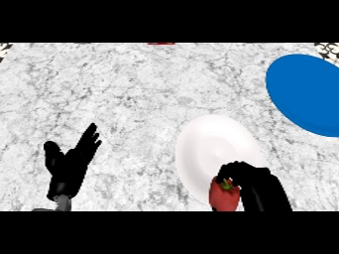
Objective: Pick the bell pepper from the plate and place it in the plate
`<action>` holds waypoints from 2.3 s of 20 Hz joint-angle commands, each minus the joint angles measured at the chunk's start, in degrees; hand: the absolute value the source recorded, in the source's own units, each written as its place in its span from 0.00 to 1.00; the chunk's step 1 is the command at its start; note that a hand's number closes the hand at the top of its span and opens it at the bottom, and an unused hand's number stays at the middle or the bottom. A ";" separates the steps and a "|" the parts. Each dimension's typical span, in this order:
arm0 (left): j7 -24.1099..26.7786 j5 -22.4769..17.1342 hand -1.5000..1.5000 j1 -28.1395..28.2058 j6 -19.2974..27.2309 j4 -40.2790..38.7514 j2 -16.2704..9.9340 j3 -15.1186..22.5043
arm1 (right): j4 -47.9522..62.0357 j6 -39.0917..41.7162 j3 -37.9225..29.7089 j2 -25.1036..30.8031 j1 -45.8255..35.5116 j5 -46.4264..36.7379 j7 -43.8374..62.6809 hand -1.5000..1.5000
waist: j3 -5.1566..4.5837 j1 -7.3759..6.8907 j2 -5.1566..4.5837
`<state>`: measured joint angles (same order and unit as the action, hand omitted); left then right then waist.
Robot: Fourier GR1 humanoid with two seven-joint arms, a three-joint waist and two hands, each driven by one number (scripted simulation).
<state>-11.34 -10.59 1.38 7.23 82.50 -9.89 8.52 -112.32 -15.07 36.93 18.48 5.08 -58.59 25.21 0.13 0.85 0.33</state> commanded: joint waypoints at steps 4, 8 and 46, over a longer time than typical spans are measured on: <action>0.48 -0.92 0.50 -2.71 -1.31 -3.53 1.02 -1.12 | -12.96 -6.65 -11.45 4.37 6.99 12.36 -3.83 1.00 | -0.11 0.22 -0.34; -1.12 -0.97 0.50 -1.68 -1.80 -1.09 -0.86 -2.12 | -5.95 -10.73 -22.47 5.44 6.17 26.43 -10.88 1.00 | -0.02 -0.65 -0.45; -0.38 2.50 0.50 -6.47 -2.67 -2.67 2.93 -0.07 | 98.20 1.54 -51.29 18.44 -46.88 41.17 -53.75 0.00 | 0.43 -6.69 -2.78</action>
<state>-10.57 -7.81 -3.53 4.42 80.04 -6.97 8.98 -17.94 -15.37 -14.77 38.14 -39.85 -16.73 -27.37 0.49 -5.06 -1.91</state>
